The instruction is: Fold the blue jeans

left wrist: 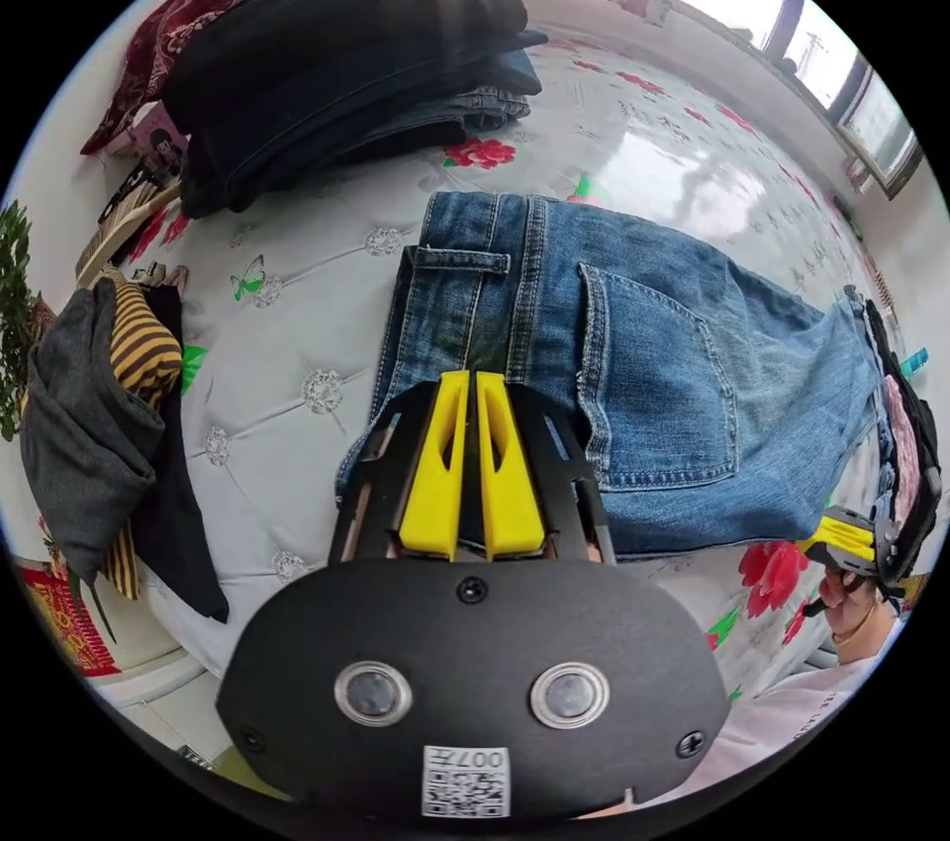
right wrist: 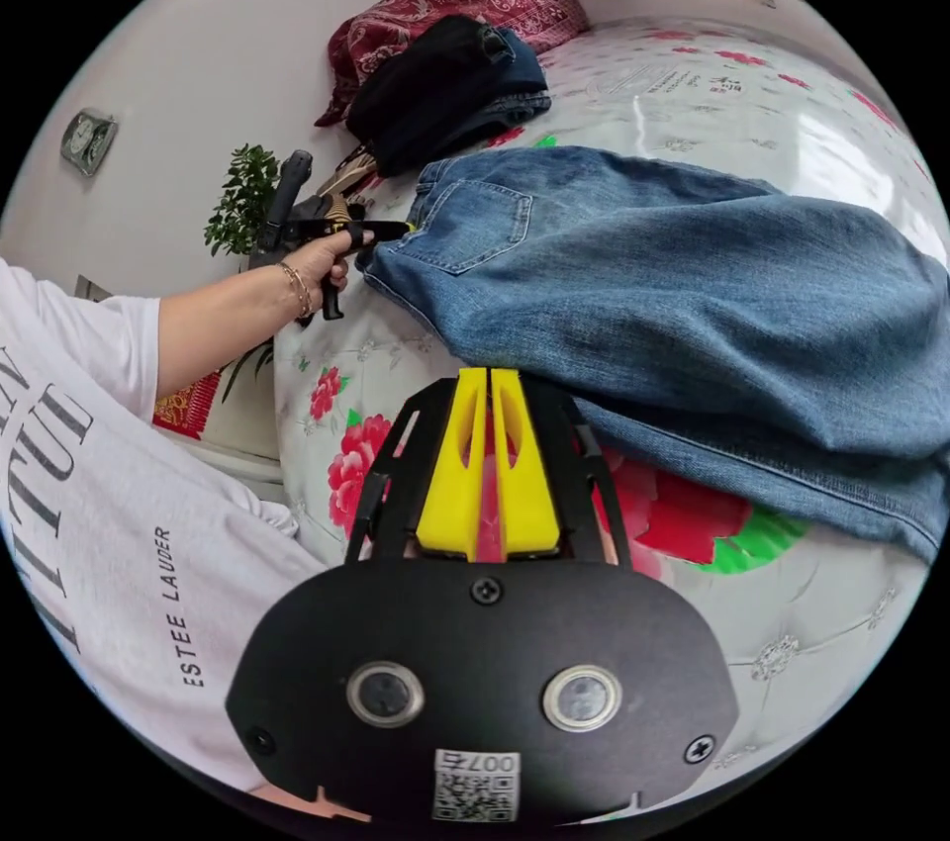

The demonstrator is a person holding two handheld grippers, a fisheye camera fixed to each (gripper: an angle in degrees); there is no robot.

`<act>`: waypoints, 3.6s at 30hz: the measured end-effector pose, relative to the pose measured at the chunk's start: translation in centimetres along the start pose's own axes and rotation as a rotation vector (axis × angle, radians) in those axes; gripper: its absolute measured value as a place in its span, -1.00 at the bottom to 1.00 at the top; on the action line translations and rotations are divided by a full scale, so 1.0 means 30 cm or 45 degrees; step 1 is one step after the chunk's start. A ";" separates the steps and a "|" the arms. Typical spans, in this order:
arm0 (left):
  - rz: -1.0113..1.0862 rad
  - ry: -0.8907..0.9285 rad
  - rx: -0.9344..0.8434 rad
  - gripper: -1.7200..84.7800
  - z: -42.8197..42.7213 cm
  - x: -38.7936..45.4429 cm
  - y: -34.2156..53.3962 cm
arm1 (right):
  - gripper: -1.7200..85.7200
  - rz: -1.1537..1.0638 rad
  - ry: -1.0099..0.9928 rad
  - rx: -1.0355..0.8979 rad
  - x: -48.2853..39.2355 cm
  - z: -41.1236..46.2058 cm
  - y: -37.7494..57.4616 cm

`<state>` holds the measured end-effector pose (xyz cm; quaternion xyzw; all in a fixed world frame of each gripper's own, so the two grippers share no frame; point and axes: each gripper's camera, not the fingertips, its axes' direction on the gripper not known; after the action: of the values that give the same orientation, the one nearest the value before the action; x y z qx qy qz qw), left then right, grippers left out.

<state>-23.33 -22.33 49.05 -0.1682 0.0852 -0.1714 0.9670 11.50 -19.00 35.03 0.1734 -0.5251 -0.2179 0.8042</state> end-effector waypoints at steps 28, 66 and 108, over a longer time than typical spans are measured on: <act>0.098 -0.040 -0.140 -0.98 -0.073 0.205 0.319 | -0.90 1.178 0.424 0.577 0.597 -0.684 0.078; 0.291 0.058 -0.244 -0.82 -0.129 0.293 0.370 | -0.94 0.598 0.940 0.159 0.274 -0.561 -0.463; -0.391 0.481 -0.094 -0.81 -0.269 -0.137 0.542 | -0.76 1.350 0.044 1.024 0.137 -0.861 0.557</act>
<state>-24.02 -8.86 36.25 -0.1795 0.2442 -0.3415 0.8897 39.55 -5.79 36.64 0.1816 -0.5668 0.4230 0.6833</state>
